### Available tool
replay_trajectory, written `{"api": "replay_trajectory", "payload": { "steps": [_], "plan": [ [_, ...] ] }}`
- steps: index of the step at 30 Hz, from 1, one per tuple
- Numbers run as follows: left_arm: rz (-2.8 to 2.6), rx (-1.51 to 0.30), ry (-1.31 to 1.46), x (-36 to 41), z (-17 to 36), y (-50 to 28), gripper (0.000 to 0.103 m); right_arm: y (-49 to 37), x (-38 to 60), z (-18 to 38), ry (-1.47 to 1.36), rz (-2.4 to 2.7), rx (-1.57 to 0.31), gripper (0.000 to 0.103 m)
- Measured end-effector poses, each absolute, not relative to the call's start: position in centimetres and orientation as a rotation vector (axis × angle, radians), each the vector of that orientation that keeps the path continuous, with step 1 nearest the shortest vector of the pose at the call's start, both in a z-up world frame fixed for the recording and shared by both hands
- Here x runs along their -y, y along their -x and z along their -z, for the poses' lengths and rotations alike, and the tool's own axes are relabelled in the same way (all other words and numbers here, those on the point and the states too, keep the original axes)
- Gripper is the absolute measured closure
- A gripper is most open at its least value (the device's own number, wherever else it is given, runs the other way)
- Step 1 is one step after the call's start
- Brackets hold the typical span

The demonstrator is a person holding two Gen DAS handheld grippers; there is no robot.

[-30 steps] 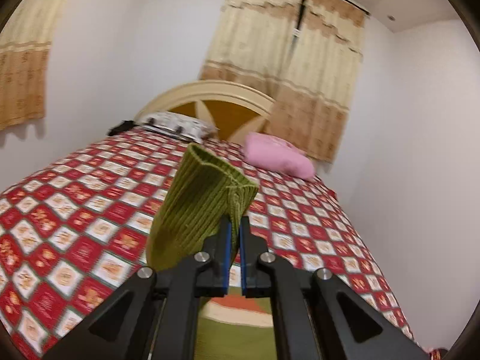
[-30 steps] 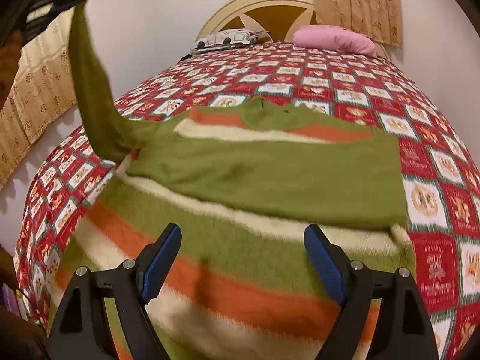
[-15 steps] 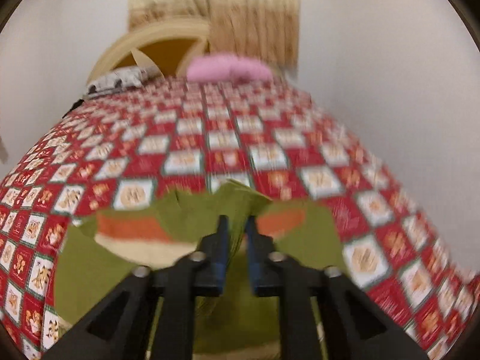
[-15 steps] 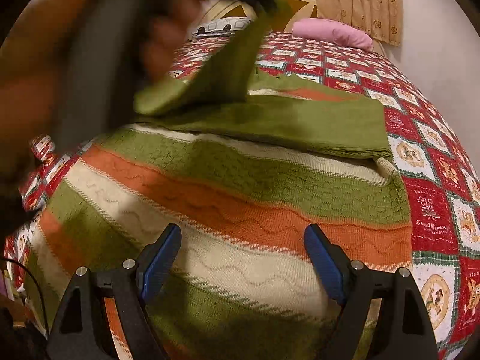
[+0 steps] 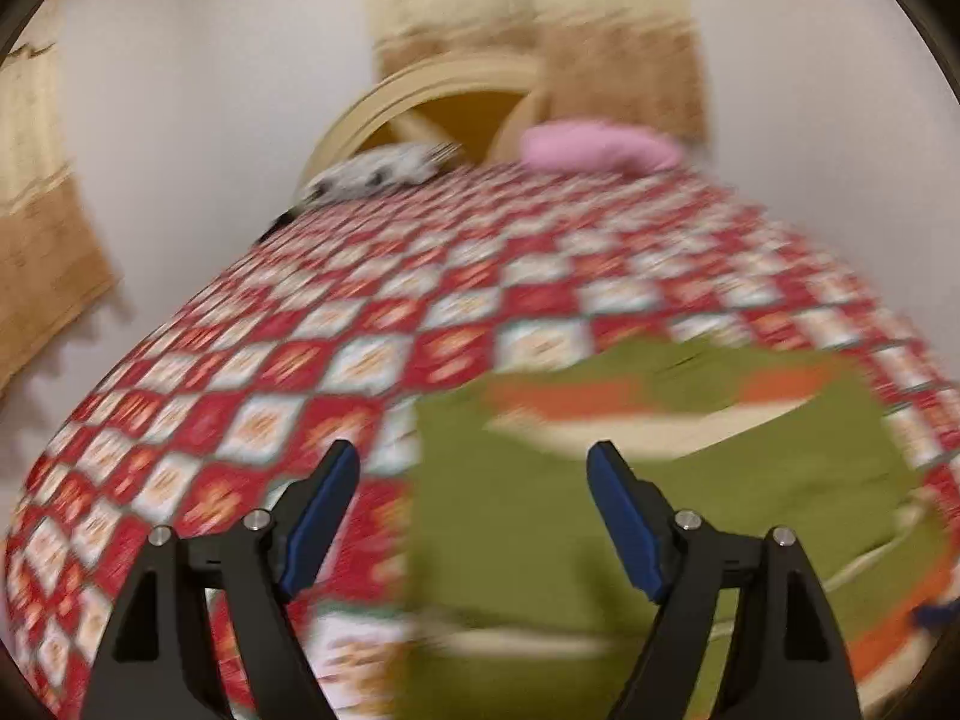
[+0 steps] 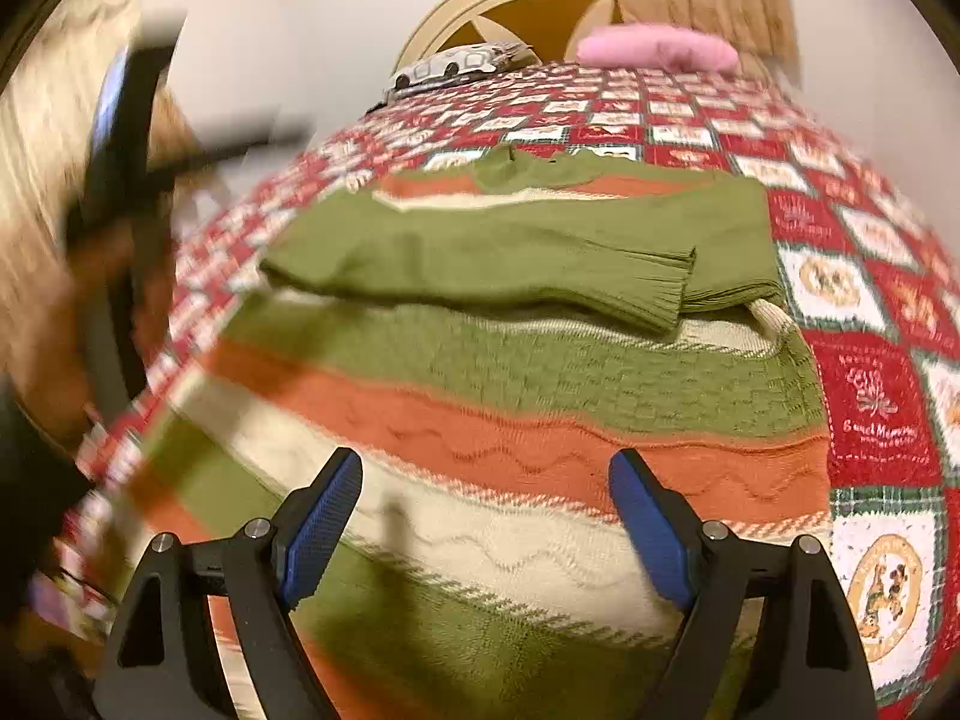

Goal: Fold small clothes

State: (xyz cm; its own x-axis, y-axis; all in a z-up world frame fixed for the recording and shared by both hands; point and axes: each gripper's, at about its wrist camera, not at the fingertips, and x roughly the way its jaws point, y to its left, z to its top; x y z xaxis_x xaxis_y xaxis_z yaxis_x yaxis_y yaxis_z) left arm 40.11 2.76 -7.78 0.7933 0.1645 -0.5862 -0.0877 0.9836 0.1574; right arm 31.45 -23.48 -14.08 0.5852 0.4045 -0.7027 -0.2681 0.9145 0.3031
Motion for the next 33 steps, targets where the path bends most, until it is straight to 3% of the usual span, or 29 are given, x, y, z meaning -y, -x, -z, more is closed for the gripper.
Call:
{"api": "replay_trajectory", "payload": {
  "steps": [6,8,9,13,15,16,17,19,23,25,26,33],
  "plan": [
    [-0.249,-0.782,0.001,-8.0,12.6,-40.7,0.022,-35.9,28.2,10.3,-0.393,-0.312,-0.833,0.019],
    [-0.263,-0.794,0.015,-8.6,13.7,-40.5,0.022,-38.7,28.4,10.3,-0.385,-0.268,-0.862,0.039],
    [-0.267,-0.806,0.019,-8.8,14.2,-40.4,0.022,-40.2,28.2,10.8,-0.369,-0.243,-0.893,0.043],
    [-0.274,-0.836,0.085,-10.1,15.0,-40.1,0.022,-43.5,27.2,13.7,-0.306,-0.189,-1.002,0.047],
    [-0.263,-0.87,0.116,-10.8,15.8,-40.4,0.022,-44.3,26.4,14.9,-0.243,-0.127,-1.031,0.056],
    [-0.256,-0.885,0.13,-10.9,16.0,-40.5,0.022,-44.3,26.1,14.8,-0.215,-0.112,-1.012,0.063],
    [-0.244,-0.888,0.149,-11.1,16.0,-40.5,0.022,-44.2,25.5,14.7,-0.174,-0.109,-1.001,0.077],
    [-0.223,-0.871,0.164,-11.2,15.3,-40.3,0.022,-43.8,24.8,14.3,-0.139,-0.133,-0.986,0.086],
    [-0.215,-0.77,0.136,-10.7,12.6,-40.0,0.021,-43.3,24.3,13.1,-0.079,-0.157,-0.944,0.09],
    [-0.207,-0.753,0.134,-10.5,11.8,-40.6,0.011,-43.2,24.7,12.6,-0.082,-0.168,-0.925,0.091],
    [-0.211,-0.75,0.121,-10.4,11.6,-41.2,0.01,-42.9,24.5,12.3,-0.075,-0.167,-0.915,0.092],
    [-0.233,-0.864,-0.035,-8.3,14.5,-44.7,0.009,-42.5,24.9,9.1,0.016,-0.093,-0.818,0.093]
  ]
}}
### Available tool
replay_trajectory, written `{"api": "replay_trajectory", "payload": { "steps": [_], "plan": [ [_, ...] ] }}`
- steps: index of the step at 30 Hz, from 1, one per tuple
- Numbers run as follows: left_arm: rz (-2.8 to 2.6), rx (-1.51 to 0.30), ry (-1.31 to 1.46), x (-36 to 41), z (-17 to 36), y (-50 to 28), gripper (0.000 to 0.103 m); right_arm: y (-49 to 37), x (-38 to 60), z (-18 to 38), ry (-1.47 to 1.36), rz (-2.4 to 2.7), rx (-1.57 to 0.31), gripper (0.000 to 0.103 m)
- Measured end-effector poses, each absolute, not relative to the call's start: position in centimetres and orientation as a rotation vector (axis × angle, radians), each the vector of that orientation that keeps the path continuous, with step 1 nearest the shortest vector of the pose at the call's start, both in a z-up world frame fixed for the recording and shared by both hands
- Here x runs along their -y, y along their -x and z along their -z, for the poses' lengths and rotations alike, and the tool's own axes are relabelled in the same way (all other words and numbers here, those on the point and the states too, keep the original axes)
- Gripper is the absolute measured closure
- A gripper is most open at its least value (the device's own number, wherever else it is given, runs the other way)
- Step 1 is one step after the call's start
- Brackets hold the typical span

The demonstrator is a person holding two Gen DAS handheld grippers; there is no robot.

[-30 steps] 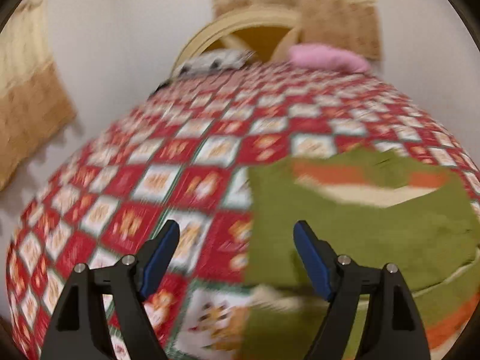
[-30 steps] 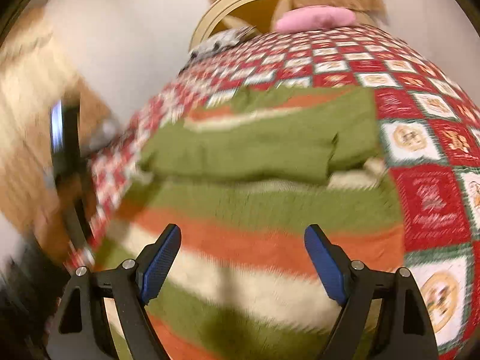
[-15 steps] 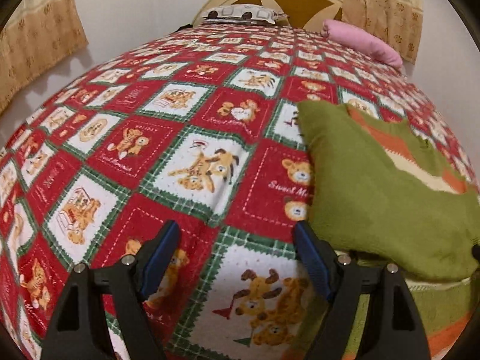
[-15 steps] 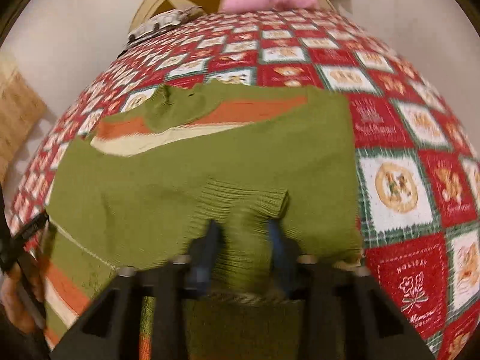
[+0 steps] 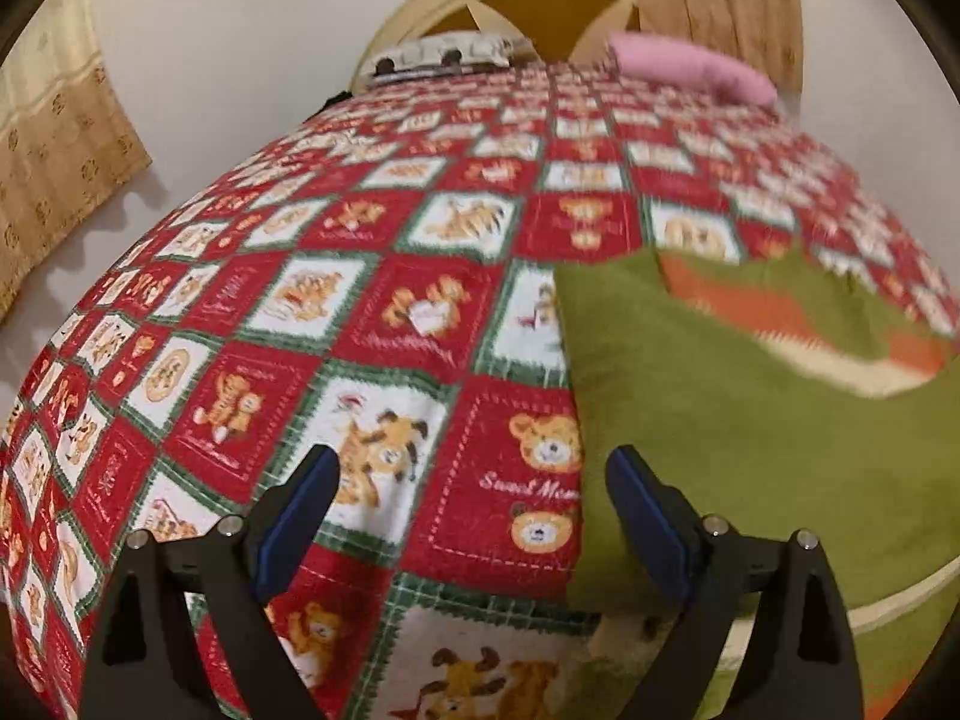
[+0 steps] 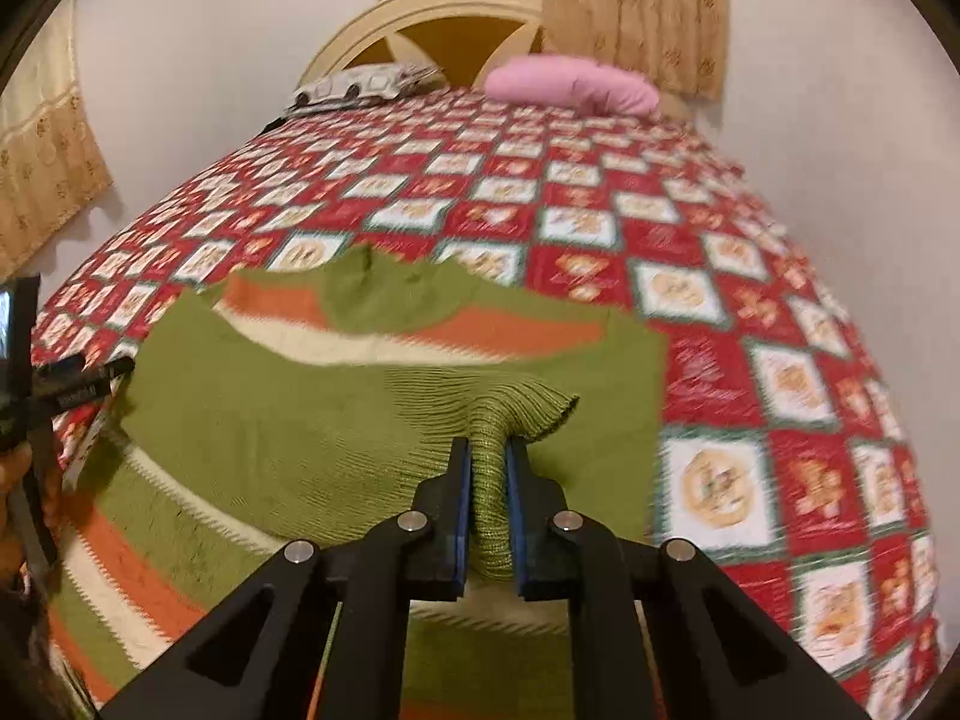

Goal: Fold small clothes

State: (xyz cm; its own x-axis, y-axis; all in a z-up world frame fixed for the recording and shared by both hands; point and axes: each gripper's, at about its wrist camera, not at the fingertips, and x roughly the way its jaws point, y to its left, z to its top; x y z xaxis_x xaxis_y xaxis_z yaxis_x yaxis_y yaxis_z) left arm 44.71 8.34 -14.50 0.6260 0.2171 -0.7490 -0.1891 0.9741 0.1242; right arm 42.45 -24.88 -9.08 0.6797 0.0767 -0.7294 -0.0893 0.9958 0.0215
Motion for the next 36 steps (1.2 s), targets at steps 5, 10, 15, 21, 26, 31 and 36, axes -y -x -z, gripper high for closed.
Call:
{"api": "replay_trajectory", "payload": {
  "steps": [5,10,15,21,26,31,36],
  "plan": [
    [-0.264,-0.85,-0.052,-8.1,14.7,-43.9,0.007,-44.4,26.6,12.5,0.002,-0.081,-0.936,0.093],
    [-0.257,-0.846,-0.039,-8.3,14.8,-43.4,0.006,-44.2,29.2,14.8,-0.101,-0.07,-0.972,0.092],
    [-0.271,-0.835,-0.057,-7.9,15.1,-43.1,0.005,-42.5,29.9,12.5,-0.126,-0.014,-0.922,0.087],
    [-0.307,-0.835,-0.052,-8.1,15.3,-43.2,0.0,-42.8,26.1,10.9,-0.106,-0.184,-0.881,0.083],
    [-0.279,-0.834,-0.014,-8.5,15.3,-42.9,0.0,-44.5,25.0,14.9,-0.065,-0.155,-0.994,0.083],
    [-0.271,-0.841,-0.011,-8.5,15.5,-42.9,0.0,-43.5,26.8,15.3,-0.074,-0.136,-0.968,0.084],
    [-0.289,-0.84,-0.034,-8.2,15.5,-42.8,0.0,-43.6,26.1,13.8,-0.037,-0.106,-0.956,0.076]
  ]
}}
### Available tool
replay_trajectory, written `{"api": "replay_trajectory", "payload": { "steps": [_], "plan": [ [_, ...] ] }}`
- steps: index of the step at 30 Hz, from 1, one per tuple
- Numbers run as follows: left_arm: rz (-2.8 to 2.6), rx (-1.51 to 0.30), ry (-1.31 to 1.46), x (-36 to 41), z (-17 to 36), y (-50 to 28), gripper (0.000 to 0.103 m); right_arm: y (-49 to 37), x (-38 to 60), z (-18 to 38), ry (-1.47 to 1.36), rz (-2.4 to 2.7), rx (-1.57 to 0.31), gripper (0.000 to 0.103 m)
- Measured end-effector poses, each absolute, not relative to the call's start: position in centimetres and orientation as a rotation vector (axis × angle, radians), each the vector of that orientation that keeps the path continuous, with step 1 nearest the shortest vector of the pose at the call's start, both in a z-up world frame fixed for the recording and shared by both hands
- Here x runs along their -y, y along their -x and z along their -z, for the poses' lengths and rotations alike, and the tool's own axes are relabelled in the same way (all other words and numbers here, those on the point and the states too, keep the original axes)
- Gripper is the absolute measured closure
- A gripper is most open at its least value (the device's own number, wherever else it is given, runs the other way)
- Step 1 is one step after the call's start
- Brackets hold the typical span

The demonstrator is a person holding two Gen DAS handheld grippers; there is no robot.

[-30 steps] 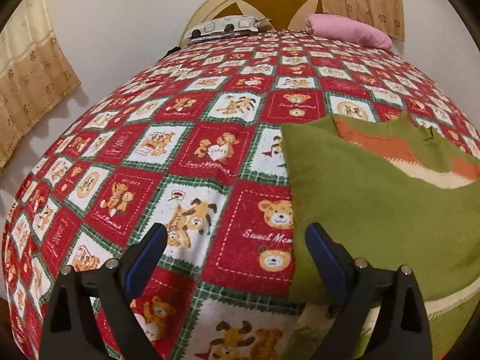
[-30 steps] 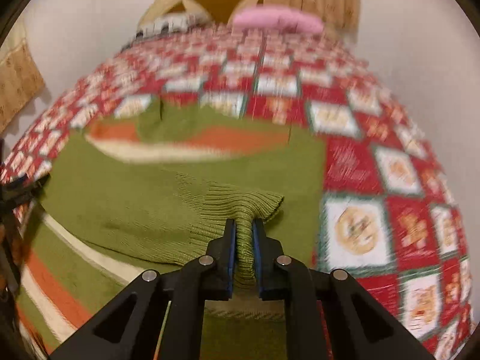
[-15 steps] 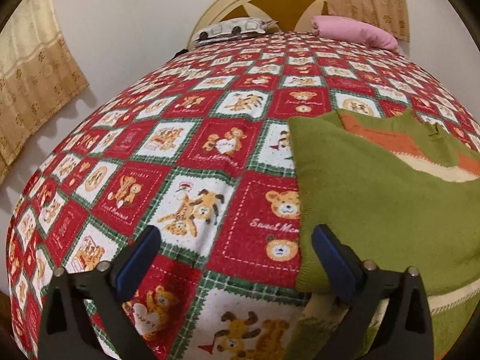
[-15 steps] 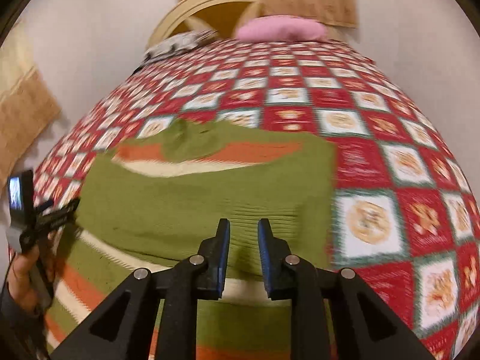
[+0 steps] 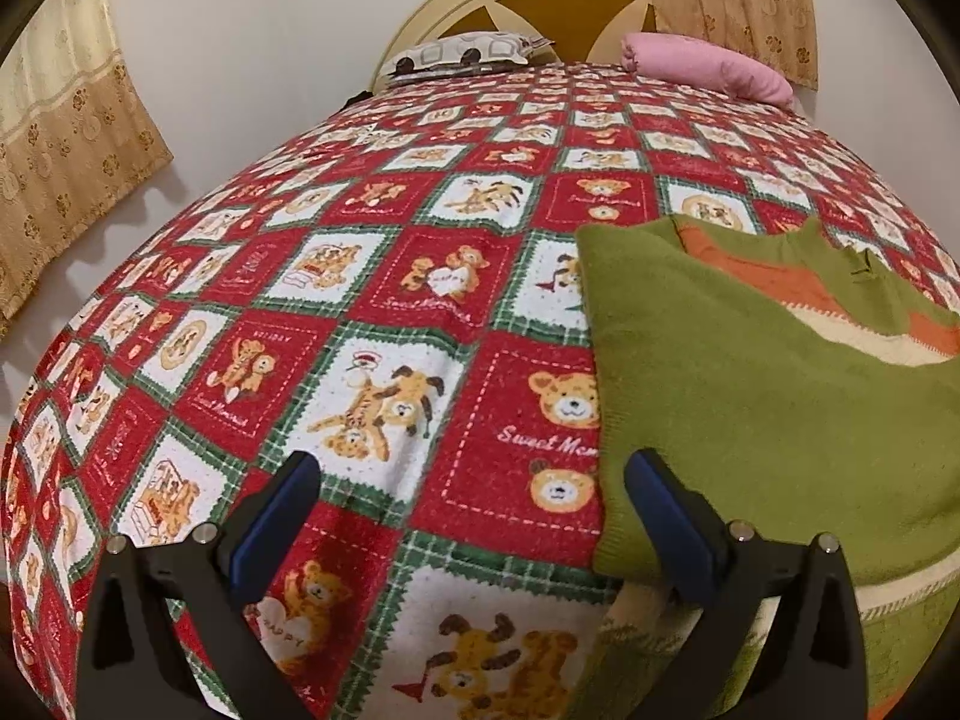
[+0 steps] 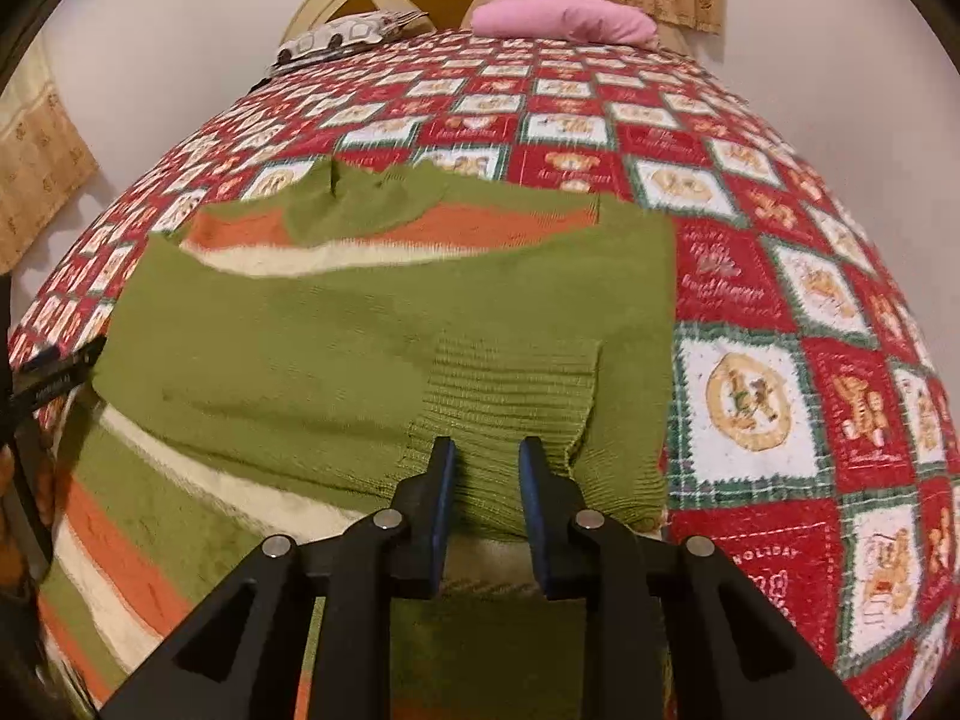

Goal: Fold small clothes

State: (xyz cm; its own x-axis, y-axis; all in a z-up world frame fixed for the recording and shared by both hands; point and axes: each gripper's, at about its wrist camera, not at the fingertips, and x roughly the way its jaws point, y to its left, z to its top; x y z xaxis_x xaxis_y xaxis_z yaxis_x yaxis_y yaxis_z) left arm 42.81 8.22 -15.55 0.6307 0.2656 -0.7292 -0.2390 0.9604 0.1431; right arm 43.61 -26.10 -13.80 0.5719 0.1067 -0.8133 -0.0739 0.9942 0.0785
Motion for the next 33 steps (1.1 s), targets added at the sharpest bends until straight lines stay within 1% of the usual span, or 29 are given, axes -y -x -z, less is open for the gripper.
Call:
{"api": "replay_trajectory", "payload": {
  "steps": [2,3,5,8,10,19,29,33],
  "plan": [
    [-0.287,-0.841,-0.027,-8.3,15.6,-42.8,0.0,-43.0,25.5,12.7,-0.042,-0.131,-0.91,0.053],
    [-0.285,-0.842,-0.024,-8.4,15.6,-42.8,0.0,-42.9,24.9,12.4,-0.036,-0.147,-0.893,0.05],
    [-0.284,-0.843,-0.021,-8.4,15.6,-42.8,0.0,-43.3,24.2,12.7,0.0,-0.137,-0.906,0.049],
    [-0.282,-0.842,-0.02,-8.4,15.6,-42.8,0.0,-44.0,24.6,14.8,-0.011,-0.119,-0.966,0.05],
    [-0.279,-0.842,-0.015,-8.5,15.6,-42.8,0.0,-43.5,25.4,15.4,-0.045,-0.136,-0.928,0.05],
    [-0.275,-0.847,-0.008,-8.4,15.8,-42.8,0.0,-42.7,25.8,15.9,-0.058,-0.137,-0.888,0.05],
    [-0.267,-0.842,-0.029,-8.2,15.3,-42.5,0.0,-42.7,25.7,15.8,-0.05,-0.131,-0.895,0.05],
    [-0.261,-0.832,-0.05,-7.9,15.0,-42.4,0.0,-42.7,25.8,15.9,-0.06,-0.134,-0.889,0.048]
  ]
}}
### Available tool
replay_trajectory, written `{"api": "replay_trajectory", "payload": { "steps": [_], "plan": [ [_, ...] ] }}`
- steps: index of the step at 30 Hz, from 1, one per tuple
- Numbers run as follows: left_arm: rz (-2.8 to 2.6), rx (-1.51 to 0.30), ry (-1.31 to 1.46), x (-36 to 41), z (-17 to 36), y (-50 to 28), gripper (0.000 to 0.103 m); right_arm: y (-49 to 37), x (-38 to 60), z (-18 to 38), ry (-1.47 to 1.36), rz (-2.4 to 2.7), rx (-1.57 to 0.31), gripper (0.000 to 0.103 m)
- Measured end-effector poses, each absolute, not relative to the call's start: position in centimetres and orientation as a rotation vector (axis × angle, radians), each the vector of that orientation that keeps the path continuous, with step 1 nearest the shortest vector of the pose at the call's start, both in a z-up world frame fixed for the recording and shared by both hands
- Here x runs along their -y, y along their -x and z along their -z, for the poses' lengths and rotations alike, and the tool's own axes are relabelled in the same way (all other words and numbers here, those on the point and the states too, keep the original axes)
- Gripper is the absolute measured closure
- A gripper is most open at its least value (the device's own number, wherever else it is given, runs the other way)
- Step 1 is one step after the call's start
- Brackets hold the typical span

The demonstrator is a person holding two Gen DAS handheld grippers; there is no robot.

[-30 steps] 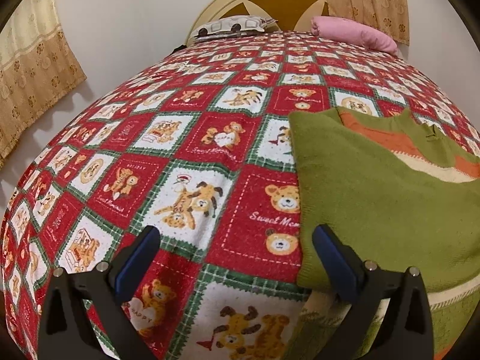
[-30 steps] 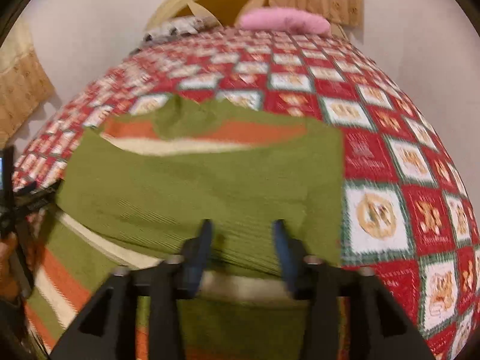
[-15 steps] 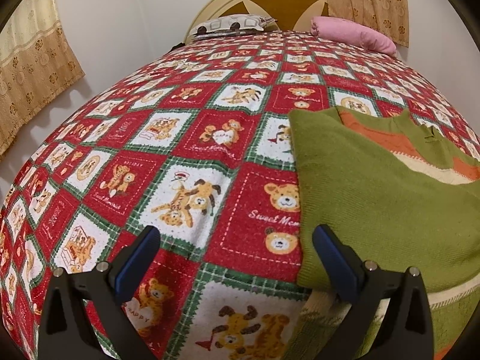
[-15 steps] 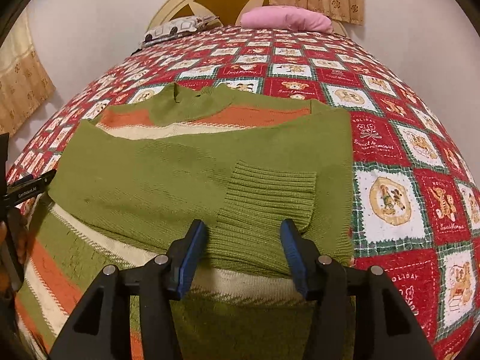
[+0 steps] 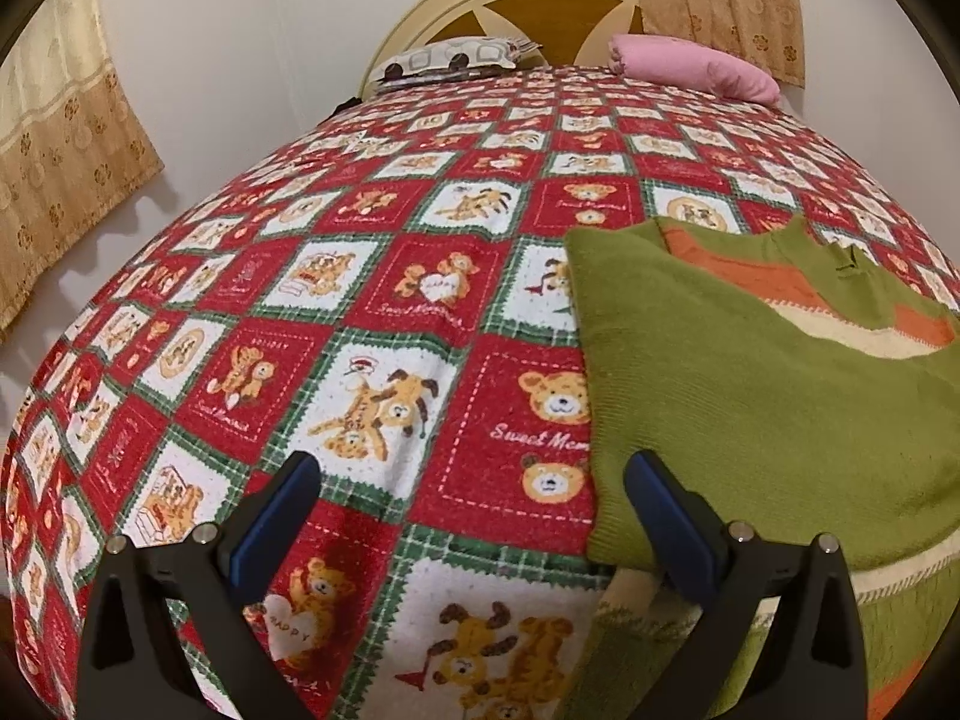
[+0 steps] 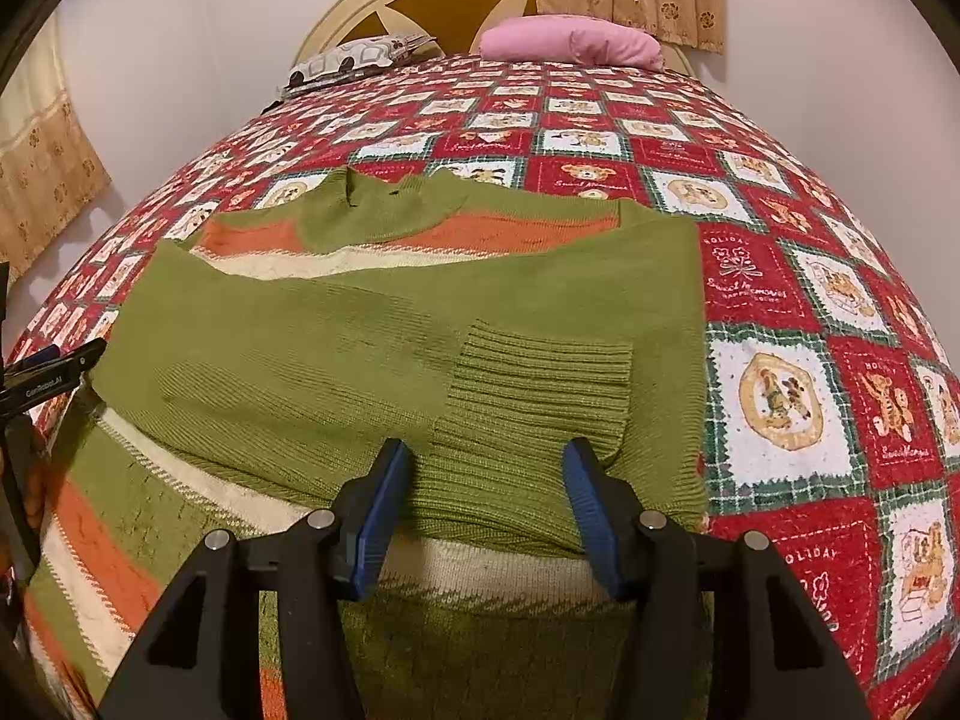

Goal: Fold small clothes
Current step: 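Release the cuff and withdraw both grippers from the sweater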

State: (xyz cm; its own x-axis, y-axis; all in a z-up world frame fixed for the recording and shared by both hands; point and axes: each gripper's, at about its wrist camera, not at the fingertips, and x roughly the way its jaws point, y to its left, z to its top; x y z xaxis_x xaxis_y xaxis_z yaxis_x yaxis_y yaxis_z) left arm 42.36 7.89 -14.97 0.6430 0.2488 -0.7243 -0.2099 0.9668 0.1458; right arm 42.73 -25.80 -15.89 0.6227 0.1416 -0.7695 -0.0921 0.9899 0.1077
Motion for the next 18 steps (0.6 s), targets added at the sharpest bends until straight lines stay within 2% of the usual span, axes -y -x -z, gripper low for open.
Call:
{"api": "replay_trajectory", "payload": {
  "steps": [18],
  "plan": [
    [-0.059,-0.777,-0.073,-4.4,11.6,-36.0,0.0,-39.8,26.3,13.4,-0.067,-0.122,-0.853,0.048]
  ]
}}
